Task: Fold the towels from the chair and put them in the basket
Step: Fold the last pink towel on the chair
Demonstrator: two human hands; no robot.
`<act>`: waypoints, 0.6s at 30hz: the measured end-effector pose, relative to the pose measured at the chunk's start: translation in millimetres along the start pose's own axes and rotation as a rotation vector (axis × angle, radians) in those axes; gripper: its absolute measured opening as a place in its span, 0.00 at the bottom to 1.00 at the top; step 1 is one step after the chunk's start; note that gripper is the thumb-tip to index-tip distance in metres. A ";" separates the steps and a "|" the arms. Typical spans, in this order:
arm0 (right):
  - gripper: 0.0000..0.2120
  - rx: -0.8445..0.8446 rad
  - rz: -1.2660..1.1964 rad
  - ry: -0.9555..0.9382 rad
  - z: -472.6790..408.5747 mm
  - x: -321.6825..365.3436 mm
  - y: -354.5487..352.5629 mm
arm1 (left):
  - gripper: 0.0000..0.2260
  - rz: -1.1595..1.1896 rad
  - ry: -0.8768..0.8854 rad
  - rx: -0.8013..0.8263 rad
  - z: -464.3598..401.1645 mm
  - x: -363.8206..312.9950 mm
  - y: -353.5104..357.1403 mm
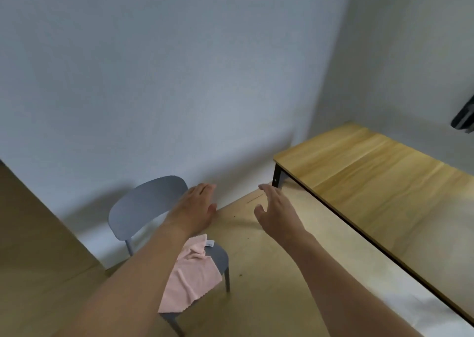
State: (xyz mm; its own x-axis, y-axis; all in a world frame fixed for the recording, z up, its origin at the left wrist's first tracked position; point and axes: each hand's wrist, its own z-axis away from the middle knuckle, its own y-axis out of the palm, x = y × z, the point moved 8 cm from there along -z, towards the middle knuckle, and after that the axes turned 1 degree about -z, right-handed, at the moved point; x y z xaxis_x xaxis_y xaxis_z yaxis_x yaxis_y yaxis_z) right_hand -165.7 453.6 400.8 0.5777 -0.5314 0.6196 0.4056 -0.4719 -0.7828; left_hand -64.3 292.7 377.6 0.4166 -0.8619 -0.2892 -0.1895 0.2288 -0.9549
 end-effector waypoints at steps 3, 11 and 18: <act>0.24 0.057 -0.020 0.039 -19.5 21.4 46.6 | 0.21 0.011 -0.034 0.039 -3.7 57.8 4.3; 0.23 0.059 0.000 0.250 -100.9 68.9 162.6 | 0.20 0.056 0.026 0.134 -62.0 212.0 22.9; 0.23 0.188 0.072 0.419 -171.0 44.0 300.8 | 0.21 0.121 -0.030 0.277 -91.6 340.8 123.3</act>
State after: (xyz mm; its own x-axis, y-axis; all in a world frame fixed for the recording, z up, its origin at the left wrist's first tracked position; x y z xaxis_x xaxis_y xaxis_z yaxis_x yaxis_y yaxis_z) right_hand -139.4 168.0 202.3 0.2889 -0.8148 0.5027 0.5190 -0.3079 -0.7974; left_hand -27.1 -14.2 167.5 0.4325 -0.8081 -0.4000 0.0089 0.4474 -0.8943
